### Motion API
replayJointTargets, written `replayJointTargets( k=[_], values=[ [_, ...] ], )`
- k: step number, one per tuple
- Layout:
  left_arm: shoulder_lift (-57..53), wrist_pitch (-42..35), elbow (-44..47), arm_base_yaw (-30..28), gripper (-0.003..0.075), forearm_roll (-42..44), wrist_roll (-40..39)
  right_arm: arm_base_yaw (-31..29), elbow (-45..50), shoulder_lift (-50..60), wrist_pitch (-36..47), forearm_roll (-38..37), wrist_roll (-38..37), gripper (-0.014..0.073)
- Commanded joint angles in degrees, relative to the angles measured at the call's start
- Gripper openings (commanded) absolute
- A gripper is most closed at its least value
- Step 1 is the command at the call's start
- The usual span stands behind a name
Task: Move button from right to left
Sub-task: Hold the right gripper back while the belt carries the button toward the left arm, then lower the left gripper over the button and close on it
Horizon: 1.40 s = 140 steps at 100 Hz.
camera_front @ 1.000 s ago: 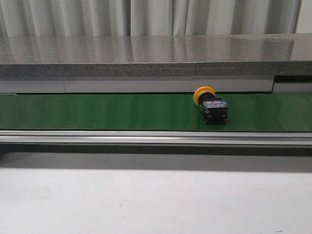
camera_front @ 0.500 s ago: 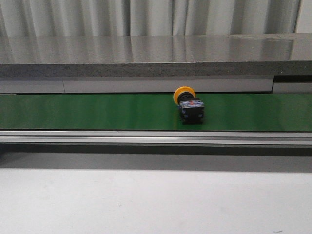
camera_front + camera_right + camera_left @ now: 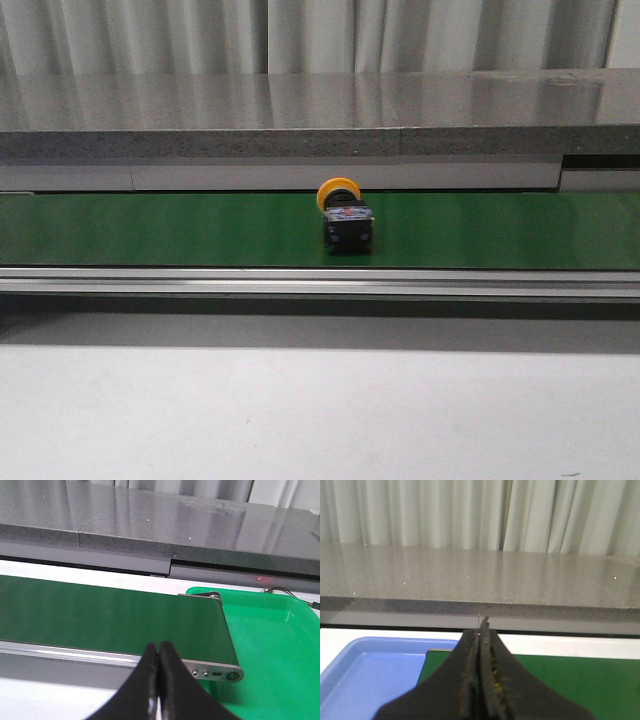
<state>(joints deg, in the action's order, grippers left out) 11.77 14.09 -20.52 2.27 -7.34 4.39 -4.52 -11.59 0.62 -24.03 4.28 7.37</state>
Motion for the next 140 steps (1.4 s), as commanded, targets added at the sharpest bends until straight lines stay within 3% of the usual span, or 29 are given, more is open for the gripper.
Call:
replayJointTargets(
  k=[1,14,21,28,43,52,94,127,140],
  values=[
    [5.07,0.78,-5.92,-0.14,-0.002,-0.6,-0.58,0.04,-1.37,0.81,4.92,-0.51,0.48,-0.0061],
    [12.61,5.75,-11.88,-0.14,-0.0014,-0.6,-0.32,0.04,-1.37,0.81,4.92,-0.51,0.48,-0.0061],
    [16.79,8.0,-14.63,-0.14,0.0041,-0.6,0.02,0.04,-1.37,0.81,4.92,-0.51,0.48,-0.0061],
    [20.56,8.87,-16.74,-0.14,0.0162,-0.6,0.1,0.04,-1.37,0.81,4.92,-0.51,0.48,-0.0061],
    [27.02,8.64,-20.11,-0.14,0.0552,-0.6,2.73,0.04,-1.37,0.81,4.92,-0.51,0.48,-0.0061],
    [30.49,9.25,-21.9,-0.14,0.0665,-0.72,2.73,0.04,-1.37,0.81,4.92,-0.51,0.48,-0.0061],
    [49.76,21.78,-35.63,0.2,0.0596,-5.85,2.73,0.04,-1.37,0.81,4.92,-0.51,0.48,-0.0061],
    [62.53,21.46,-43.16,8.42,0.0596,-5.85,-2.49,0.04,-1.37,0.81,4.92,-0.51,0.48,-0.0061],
    [67.88,24.68,-47.3,11.28,0.0596,-5.85,-3.95,0.04,-1.37,0.81,4.92,-0.51,0.48,-0.0061]
  ],
)
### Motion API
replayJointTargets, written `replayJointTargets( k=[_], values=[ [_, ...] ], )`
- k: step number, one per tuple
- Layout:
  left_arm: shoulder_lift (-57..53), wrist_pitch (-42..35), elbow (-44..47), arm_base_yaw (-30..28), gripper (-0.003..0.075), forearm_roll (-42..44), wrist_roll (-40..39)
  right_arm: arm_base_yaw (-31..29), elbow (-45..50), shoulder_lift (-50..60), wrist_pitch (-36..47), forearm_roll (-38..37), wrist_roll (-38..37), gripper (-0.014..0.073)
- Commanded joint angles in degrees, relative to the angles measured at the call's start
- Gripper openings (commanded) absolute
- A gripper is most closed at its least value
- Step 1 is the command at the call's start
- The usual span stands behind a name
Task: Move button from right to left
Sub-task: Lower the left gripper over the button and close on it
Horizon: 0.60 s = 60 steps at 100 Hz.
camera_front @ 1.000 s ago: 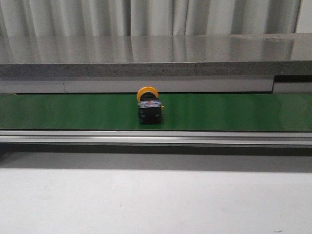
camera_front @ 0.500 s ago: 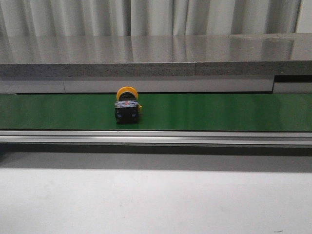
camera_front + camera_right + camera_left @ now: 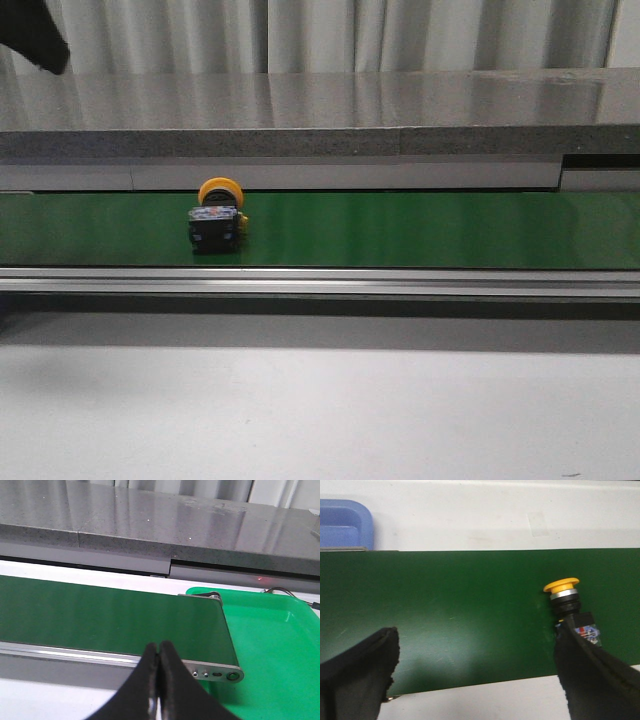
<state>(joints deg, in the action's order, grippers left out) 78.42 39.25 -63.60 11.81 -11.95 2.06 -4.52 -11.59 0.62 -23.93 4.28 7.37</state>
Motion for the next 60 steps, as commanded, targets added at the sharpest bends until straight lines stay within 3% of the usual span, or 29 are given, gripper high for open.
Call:
replayJointTargets(
  k=[1,33,60],
  values=[
    [1.87,-0.23,-4.77,1.87,0.0596,-1.13,-2.06,0.04,-1.37,0.81,4.82,-0.51,0.48,-0.0061],
    [13.93,8.79,-15.36,6.83,0.0596,6.96,-11.75,0.04,-1.37,0.81,4.82,-0.51,0.48,-0.0061],
    [20.02,9.45,-17.92,9.71,0.0596,7.07,-16.66,0.04,-1.37,0.81,4.82,-0.51,0.48,-0.0061]
  ],
)
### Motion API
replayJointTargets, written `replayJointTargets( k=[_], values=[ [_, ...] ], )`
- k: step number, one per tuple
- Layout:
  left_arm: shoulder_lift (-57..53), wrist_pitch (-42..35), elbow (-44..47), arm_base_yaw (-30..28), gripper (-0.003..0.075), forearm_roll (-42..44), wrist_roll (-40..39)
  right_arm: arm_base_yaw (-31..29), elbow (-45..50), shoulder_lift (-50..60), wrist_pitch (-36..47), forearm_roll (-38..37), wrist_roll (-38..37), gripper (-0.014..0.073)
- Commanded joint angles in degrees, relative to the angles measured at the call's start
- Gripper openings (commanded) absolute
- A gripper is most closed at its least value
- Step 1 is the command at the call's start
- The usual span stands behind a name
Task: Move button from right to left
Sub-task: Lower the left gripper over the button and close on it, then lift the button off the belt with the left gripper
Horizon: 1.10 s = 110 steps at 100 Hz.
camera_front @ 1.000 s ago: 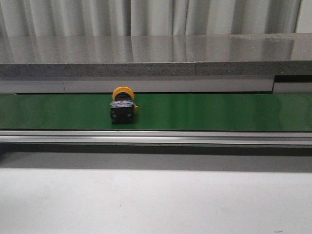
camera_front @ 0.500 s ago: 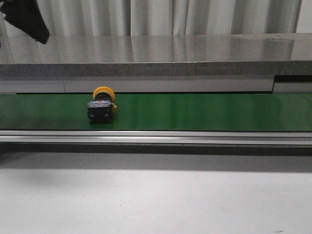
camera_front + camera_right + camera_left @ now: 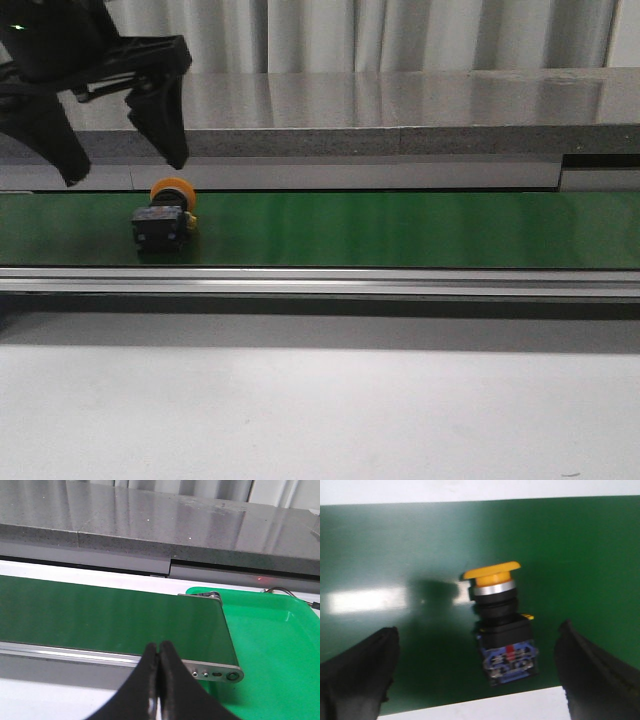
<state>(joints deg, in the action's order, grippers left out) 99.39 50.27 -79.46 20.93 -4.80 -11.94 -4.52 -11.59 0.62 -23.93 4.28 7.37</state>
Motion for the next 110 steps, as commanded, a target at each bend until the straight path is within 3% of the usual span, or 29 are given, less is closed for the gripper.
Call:
replayJointTargets(
  k=[1,36,48,60,70,91,110],
  values=[
    [-0.83,-1.57,-2.05,0.59,0.0596,-0.07,-3.06,0.04,-1.37,0.81,4.82,-0.51,0.48,-0.0061],
    [3.98,-1.46,-2.09,0.59,0.0578,0.3,-3.75,0.04,-1.37,0.81,4.82,-0.51,0.48,-0.0061],
    [3.98,-1.35,-2.09,0.59,0.0452,0.92,-3.75,0.04,-1.37,0.81,4.82,-0.51,0.48,-0.0061],
    [3.98,-1.15,-2.09,0.59,0.0239,1.32,-3.75,0.04,-1.37,0.81,4.82,-0.51,0.48,-0.0061],
    [3.98,-1.15,-2.09,0.59,0.0154,1.32,-3.75,0.04,-1.37,0.81,4.82,-0.51,0.48,-0.0061],
    [1.07,-0.22,-2.91,0.48,0.0151,1.79,-3.75,0.04,-1.37,0.81,4.82,-0.51,0.48,-0.0061],
    [-5.15,1.65,-2.93,-1.97,0.0151,7.7,-3.75,0.04,-1.37,0.81,4.82,-0.51,0.48,-0.0061]
  ],
)
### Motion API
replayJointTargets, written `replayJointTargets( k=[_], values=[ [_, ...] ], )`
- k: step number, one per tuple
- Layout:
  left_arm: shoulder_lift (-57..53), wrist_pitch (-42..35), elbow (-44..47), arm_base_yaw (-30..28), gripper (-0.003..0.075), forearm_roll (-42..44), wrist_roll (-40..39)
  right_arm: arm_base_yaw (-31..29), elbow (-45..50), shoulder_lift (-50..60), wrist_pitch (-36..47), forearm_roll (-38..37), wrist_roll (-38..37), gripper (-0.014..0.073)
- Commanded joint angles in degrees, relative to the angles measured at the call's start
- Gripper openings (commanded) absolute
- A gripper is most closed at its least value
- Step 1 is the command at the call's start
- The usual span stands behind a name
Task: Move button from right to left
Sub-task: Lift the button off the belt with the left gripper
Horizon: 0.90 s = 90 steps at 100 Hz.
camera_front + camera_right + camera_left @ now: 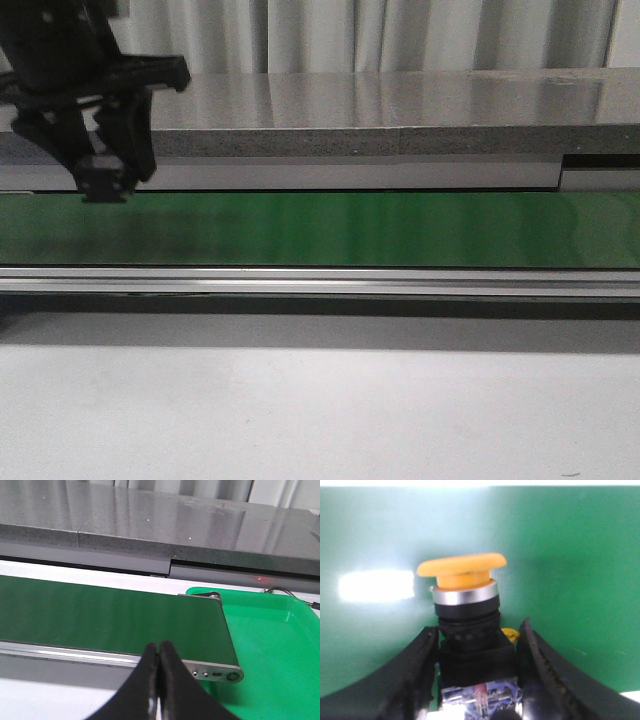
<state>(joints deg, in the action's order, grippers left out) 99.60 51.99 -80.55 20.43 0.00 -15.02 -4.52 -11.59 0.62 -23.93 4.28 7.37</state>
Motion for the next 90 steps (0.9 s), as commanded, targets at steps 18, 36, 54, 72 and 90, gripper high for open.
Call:
replayJointTargets(
  k=[18,36,54,72,90],
  values=[
    [-9.1,3.91,-1.84,-7.93,0.0151,7.86,0.63,0.04,-1.37,0.81,4.82,-0.51,0.48,-0.0061],
    [-9.75,4.44,-1.84,-16.22,0.0151,6.84,8.14,0.04,-1.37,0.81,4.82,-0.51,0.48,-0.0061],
    [-9.75,4.76,-1.84,-25.84,0.0151,1.97,16.47,0.04,-1.37,0.81,4.82,-0.51,0.48,-0.0061],
    [-9.28,4.99,-1.84,-32.93,0.0151,1.99,22.3,0.04,-1.37,0.81,4.82,-0.51,0.48,-0.0061],
    [-6.41,4.52,-1.37,-37.13,0.015,2.24,25.07,0.04,-1.37,0.81,4.82,-0.51,0.48,-0.0061]
  ],
)
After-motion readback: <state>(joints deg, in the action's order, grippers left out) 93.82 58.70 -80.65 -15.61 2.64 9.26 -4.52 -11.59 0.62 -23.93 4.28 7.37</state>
